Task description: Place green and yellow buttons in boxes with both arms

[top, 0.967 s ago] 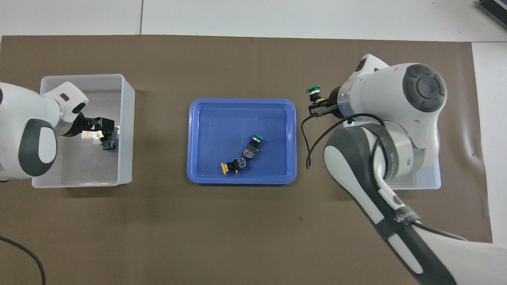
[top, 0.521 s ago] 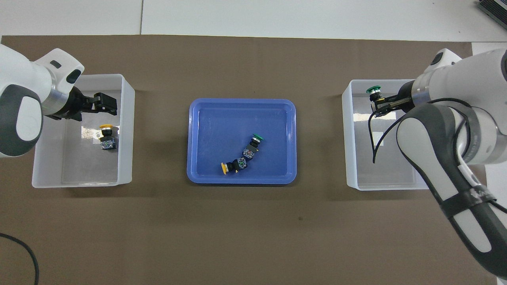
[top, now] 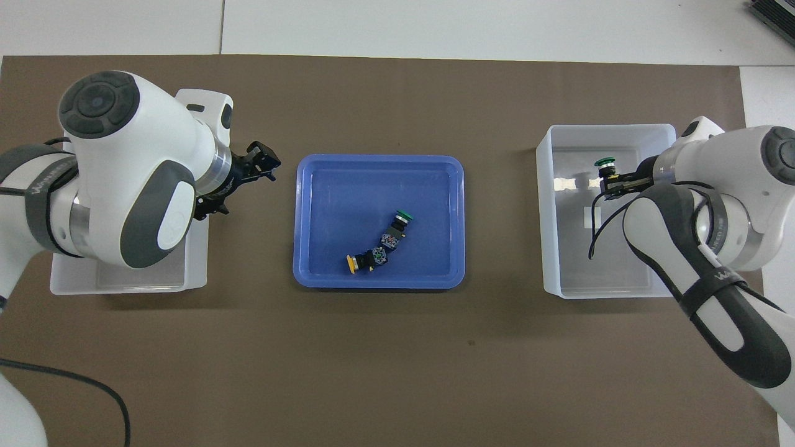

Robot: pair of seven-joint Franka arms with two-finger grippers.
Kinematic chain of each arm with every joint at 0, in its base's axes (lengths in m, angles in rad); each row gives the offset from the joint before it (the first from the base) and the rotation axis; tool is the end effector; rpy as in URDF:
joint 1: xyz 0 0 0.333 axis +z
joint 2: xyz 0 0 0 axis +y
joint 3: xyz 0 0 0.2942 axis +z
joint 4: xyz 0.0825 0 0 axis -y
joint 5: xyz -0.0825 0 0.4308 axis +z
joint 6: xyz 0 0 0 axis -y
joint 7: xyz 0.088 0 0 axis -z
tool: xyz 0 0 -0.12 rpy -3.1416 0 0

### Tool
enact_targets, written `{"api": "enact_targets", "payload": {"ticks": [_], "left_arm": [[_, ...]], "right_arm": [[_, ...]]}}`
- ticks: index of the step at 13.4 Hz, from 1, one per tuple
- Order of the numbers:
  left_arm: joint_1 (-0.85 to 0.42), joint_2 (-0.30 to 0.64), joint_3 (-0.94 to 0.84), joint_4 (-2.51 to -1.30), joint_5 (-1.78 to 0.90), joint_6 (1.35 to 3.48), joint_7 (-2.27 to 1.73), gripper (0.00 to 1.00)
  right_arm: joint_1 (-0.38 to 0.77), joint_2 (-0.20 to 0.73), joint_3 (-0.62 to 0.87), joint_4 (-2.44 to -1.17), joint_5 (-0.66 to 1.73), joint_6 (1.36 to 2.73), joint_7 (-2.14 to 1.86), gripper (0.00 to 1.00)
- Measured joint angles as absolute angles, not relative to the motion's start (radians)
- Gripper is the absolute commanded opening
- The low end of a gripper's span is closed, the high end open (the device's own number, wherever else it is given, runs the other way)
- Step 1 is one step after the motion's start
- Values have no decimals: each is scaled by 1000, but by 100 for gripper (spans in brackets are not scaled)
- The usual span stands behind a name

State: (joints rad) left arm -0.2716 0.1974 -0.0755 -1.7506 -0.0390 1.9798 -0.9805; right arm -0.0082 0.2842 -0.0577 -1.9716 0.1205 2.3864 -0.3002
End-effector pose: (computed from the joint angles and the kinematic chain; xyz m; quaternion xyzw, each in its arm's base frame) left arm 0.6215 -0.2258 0.4066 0.9472 0.3192 -0.0029 0.0299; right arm 0.6492 -0.0401 0.2764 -0.9942 -0.0774 -0.0711 0.0235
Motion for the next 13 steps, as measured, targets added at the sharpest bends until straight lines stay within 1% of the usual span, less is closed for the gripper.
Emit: {"api": "enact_targets", "payload": {"ticks": [2,3,5,8,11,13], "left_arm": [[-313,197,-75,-1772,-39,2031,-1213,100],[-339,194,-76,-1796,-39,2070,-1322,100],[-391,180,-76,-1870,-39,2165,-1488,100],[-454,141,-76,-1996,-39,2300,-1741,100],[-505,110,-76,-2069,-39,2352,-1992,100],[-535,95,-76,-2107,-39,2389,-2106,100]], "right_arm": [[-14,292,-58,-1986,120,2410,-305,1],[-13,292,-56,-1992,120,2417,-305,21],[-13,293,-53,-1998,120,2430,-305,100],[-13,294,-52,-1998,120,2436,-305,100],[-13,279,-52,-1987,121,2431,-297,100],[-12,247,-51,-1975,121,2374,-220,100]]}}
